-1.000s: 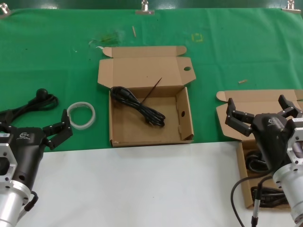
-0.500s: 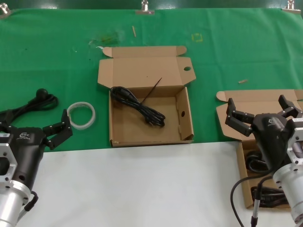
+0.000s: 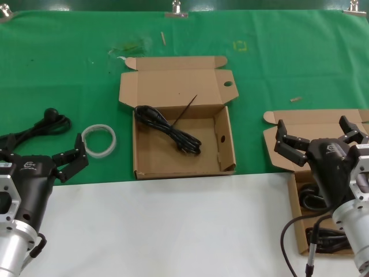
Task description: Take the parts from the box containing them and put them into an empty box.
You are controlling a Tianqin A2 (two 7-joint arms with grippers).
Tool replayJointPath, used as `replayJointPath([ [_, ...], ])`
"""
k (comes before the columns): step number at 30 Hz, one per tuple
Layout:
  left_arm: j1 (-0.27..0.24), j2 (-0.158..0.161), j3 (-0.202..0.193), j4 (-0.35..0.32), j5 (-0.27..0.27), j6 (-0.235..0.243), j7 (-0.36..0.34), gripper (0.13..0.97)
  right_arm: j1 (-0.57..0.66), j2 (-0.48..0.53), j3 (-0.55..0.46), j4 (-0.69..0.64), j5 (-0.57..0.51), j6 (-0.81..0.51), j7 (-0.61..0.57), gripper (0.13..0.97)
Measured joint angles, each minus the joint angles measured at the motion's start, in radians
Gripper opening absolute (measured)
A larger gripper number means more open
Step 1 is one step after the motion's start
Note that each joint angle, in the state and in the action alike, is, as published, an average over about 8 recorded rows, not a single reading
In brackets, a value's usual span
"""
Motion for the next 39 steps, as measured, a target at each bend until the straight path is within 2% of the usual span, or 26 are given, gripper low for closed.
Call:
replayJointPath([
  [39,0.0,0.0,0.0,0.0,0.0,0.0,0.0,0.966,0.0,0.0,0.0,0.0,0.0,0.0,0.0,0.966],
])
